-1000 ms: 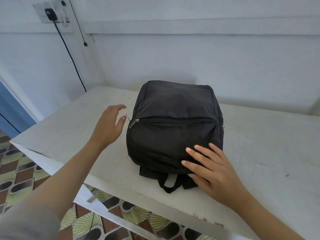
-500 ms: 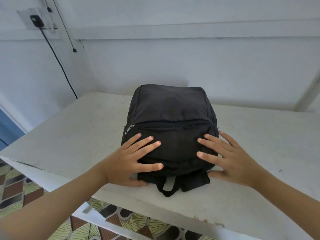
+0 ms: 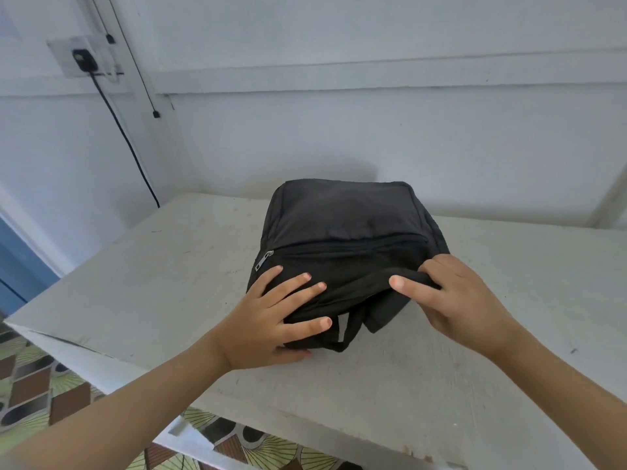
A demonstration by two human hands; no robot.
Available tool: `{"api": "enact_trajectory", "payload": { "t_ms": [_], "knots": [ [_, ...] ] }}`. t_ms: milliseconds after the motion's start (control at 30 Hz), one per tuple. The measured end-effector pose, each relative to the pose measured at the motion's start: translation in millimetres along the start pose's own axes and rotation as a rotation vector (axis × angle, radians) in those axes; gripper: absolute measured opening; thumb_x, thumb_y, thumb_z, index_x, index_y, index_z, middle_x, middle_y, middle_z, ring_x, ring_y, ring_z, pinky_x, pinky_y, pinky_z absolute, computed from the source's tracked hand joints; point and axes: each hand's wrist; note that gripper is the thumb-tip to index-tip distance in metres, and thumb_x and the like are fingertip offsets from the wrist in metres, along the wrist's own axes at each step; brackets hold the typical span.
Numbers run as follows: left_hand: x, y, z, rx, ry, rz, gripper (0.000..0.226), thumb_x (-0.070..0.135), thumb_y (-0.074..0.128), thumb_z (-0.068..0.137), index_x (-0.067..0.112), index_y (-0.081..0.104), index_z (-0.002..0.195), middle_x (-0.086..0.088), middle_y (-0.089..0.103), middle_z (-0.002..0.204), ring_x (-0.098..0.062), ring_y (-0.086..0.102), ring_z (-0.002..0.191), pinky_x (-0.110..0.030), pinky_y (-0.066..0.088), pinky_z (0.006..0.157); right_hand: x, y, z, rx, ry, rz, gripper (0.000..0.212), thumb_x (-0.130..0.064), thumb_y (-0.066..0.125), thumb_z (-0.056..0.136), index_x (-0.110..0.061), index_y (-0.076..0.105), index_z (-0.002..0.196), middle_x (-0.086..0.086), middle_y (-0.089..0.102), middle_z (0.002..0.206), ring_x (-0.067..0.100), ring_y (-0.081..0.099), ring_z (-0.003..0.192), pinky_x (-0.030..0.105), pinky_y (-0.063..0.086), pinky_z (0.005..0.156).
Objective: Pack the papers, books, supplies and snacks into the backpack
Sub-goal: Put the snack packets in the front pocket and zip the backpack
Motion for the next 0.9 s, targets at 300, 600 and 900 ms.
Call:
{"api": "enact_trajectory", "payload": {
  "t_ms": [300,600,900],
  "knots": [
    [-67.7,-67.6,77.1,0.341,-0.120,0.012,0.017,0.019,0.044,0.097,0.013,0.043,0.113,-0.018,0.066,0.093,-0.024,0.053,0.088,-0.030,0.047,0.075,27.9,-52.0,87.2,0.352,0.143,0.059,0.056,-0.004,0.049,0.089,-0.028,0.026,0.135,0.015,0.049,0.062,0.022,0.034,0.063,0.021,0.029,0.065],
    [-151.2,-82.6,170.0,0.365,-0.482,-0.264,0.089,0.016,0.069,0.082,0.044,0.006,0.137,-0.007,0.061,0.115,-0.026,0.058,0.099,-0.031,0.041,0.091,97.5,-63.1,158.2,0.432,0.491,0.215,0.072,-0.011,0.055,0.093,-0.048,0.013,0.137,-0.008,0.063,0.105,0.010,0.054,0.085,0.010,0.039,0.086],
    [-209.4,-21.2,192.1,0.485,-0.648,-0.258,0.086,0.023,0.072,0.080,0.022,0.018,0.147,-0.002,0.048,0.136,-0.025,0.046,0.120,-0.042,0.034,0.106,121.9,-21.7,143.9,0.074,0.353,0.077,0.109,-0.068,0.070,0.063,-0.041,0.008,0.147,0.019,-0.003,0.156,0.020,-0.003,0.146,0.041,0.019,0.115]
  ]
}}
Point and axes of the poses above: each hand's wrist, its own z-axis towards the middle knuckle, its own y-axis out of the palm, x = y × z
